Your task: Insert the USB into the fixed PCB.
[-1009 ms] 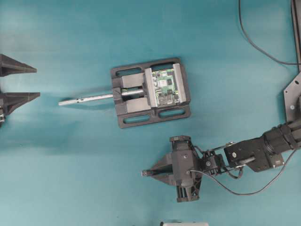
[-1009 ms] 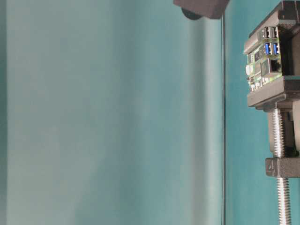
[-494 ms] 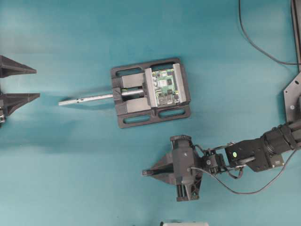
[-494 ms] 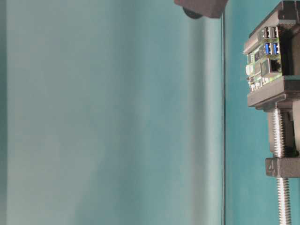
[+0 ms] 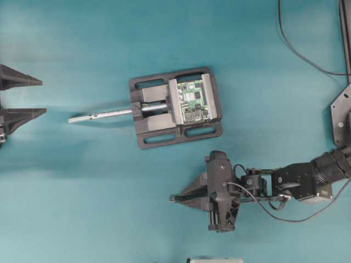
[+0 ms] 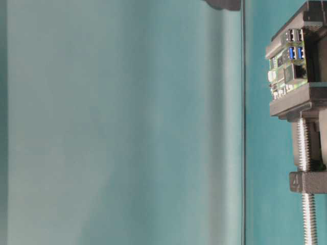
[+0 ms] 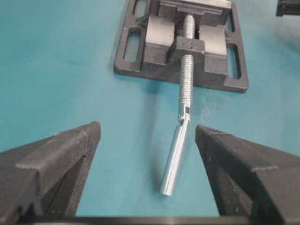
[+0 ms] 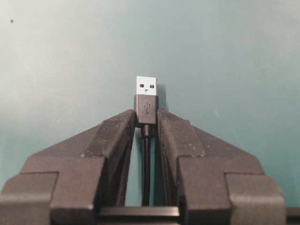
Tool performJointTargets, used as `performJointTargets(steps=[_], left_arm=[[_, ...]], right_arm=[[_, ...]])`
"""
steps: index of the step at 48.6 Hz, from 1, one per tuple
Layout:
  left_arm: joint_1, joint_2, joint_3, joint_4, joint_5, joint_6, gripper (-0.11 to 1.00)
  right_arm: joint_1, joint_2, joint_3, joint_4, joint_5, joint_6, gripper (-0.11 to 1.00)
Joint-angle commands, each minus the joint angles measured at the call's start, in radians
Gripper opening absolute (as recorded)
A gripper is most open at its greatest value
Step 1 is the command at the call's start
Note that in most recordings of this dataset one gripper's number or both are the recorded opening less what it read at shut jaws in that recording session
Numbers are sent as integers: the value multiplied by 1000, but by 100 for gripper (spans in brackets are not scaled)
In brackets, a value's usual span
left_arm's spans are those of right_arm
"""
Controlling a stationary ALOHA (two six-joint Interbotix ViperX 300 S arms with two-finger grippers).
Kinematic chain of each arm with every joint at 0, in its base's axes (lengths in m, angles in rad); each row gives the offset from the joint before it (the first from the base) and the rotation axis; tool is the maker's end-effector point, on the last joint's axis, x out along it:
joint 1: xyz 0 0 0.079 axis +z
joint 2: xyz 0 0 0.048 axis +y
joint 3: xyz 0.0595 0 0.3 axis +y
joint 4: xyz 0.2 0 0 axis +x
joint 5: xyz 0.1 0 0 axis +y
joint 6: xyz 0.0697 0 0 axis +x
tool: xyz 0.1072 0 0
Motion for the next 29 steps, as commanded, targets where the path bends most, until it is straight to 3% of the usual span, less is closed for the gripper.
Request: performJointTargets(steps=[1, 12, 29], left_arm=[[2, 15, -12, 3, -9, -11, 98], [2, 15, -12, 3, -9, -11, 98], [2, 15, -12, 3, -9, -11, 98]], right_arm=[[18, -34, -12, 97, -23, -48, 21], [58, -32, -28, 368, -92, -227, 21], [95, -32, -97, 684, -183, -529, 21]])
